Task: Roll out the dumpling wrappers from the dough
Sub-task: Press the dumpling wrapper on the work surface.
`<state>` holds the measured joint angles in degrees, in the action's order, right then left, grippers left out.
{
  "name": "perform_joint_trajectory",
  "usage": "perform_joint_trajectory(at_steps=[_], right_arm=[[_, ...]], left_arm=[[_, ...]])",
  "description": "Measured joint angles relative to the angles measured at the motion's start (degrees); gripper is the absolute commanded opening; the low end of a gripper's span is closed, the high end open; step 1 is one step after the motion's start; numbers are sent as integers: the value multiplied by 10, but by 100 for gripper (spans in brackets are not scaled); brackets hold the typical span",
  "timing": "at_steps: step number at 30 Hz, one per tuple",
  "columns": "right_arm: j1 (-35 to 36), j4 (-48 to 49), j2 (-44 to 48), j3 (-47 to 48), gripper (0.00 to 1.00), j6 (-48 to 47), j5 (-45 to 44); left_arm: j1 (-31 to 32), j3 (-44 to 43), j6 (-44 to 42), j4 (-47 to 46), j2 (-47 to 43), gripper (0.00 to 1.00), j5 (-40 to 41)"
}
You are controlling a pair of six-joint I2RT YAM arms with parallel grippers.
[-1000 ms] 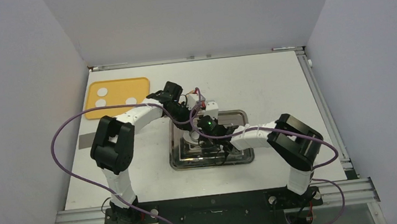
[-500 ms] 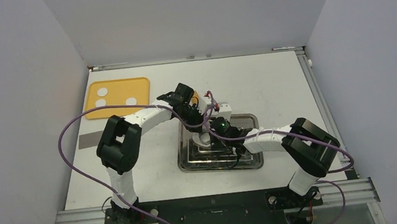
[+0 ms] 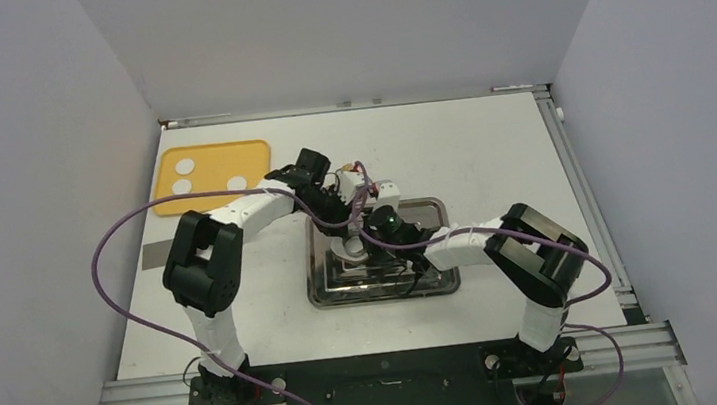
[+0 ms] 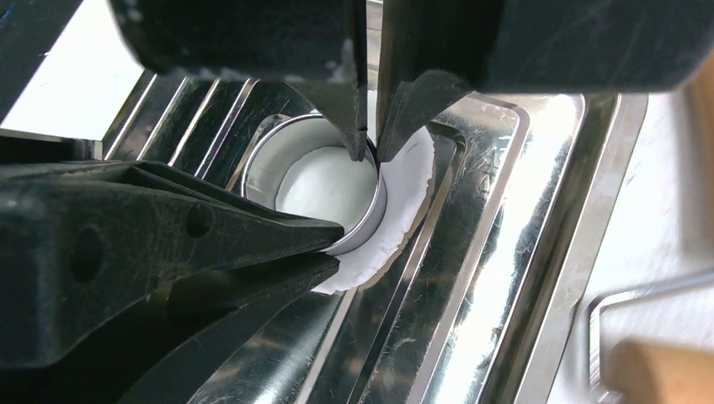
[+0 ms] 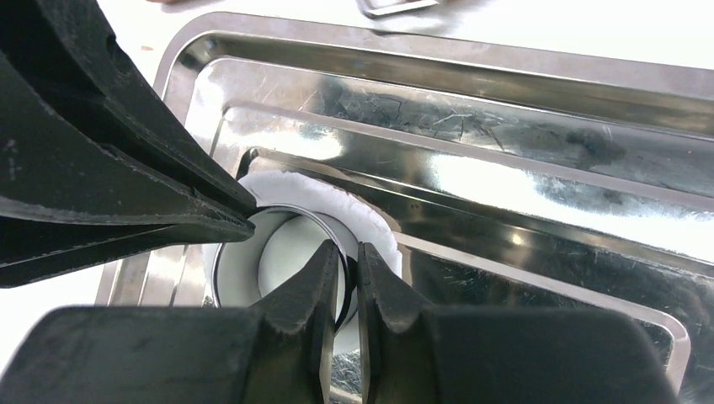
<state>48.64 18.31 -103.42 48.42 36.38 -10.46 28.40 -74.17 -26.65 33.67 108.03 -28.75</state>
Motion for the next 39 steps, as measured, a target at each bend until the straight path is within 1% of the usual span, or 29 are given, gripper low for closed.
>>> perform_joint_trajectory(at_steps=[3,6,9,14,17,20,25,29,33,36,39], right_arm=[[-14,-8,44,-47,8,-1,3],[-22,-16,61,-62,8,-4,7],[-19,-18,45,-44,9,-13,8],[10,-21,-33,52,8,-24,9],[13,-15,-37,54,8,-21,10],[8,-16,-12,25,8,-12,10],[-2,-84,49,-16,8,19,-23],[-7,-97,59,-23,8,28,-41],[4,-76,33,-5,8,28,-47],[13,-54,-7,33,8,17,-35],[16,-37,-18,40,8,11,-24]], left_arm=[[34,-19,21,1,14,0,-3],[44,-28,31,-1,24,0,-8],[29,-20,32,-8,23,0,-19],[-26,22,20,-21,-9,0,-11],[-33,28,8,-13,-18,0,-9],[-14,24,12,-5,-18,0,-7],[36,-12,49,-5,10,0,-8],[47,-31,52,-7,26,0,-10],[29,-23,49,-11,21,0,-2],[2,-3,35,-14,4,0,11],[-8,12,27,-14,-9,0,20]])
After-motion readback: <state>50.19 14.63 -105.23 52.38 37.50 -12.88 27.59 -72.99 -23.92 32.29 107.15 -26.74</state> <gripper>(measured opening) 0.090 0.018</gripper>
